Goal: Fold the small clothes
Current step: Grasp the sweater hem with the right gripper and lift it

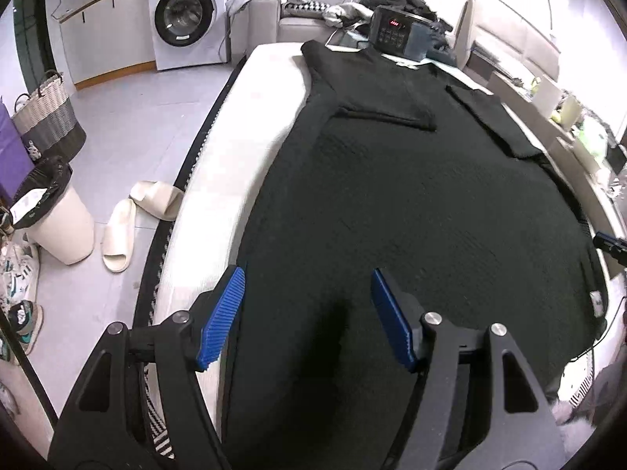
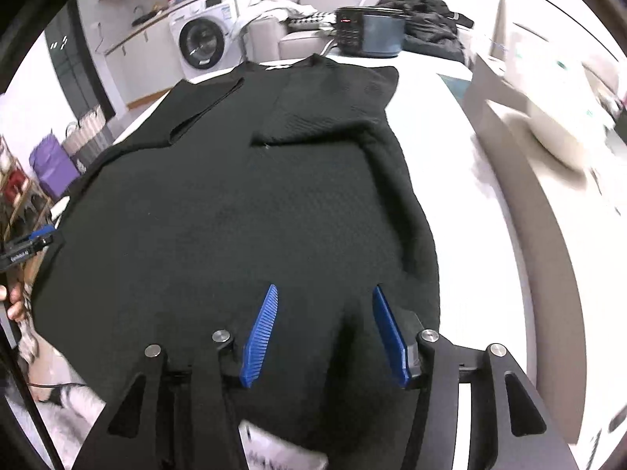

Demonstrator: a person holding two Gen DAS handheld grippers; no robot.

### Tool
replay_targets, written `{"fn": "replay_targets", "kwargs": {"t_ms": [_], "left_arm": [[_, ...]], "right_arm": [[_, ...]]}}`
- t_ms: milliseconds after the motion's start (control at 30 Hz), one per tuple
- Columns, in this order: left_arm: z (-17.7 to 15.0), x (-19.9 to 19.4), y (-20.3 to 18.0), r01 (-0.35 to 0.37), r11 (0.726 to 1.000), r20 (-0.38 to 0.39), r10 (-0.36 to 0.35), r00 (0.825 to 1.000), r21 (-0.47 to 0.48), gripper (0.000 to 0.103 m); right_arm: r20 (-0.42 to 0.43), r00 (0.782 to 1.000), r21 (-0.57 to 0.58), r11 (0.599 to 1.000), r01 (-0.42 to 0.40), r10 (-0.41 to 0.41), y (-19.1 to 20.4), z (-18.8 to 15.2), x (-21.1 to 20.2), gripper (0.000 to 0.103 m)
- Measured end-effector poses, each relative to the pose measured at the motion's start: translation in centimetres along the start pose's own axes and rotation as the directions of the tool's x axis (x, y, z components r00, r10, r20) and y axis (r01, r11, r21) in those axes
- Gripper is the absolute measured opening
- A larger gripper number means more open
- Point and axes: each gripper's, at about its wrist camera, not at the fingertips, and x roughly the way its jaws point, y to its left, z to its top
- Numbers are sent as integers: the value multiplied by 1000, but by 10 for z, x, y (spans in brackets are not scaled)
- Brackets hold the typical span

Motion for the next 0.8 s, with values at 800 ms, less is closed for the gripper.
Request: {"fn": "replay_targets", "kwargs": {"t_ms": [800], "left_arm": [[-64,-35,4,-40,999,-36,39,999,-16,64]], "right_arm": [[-63,988,137,982,-133,143,-44,-142,-55,63]]}}
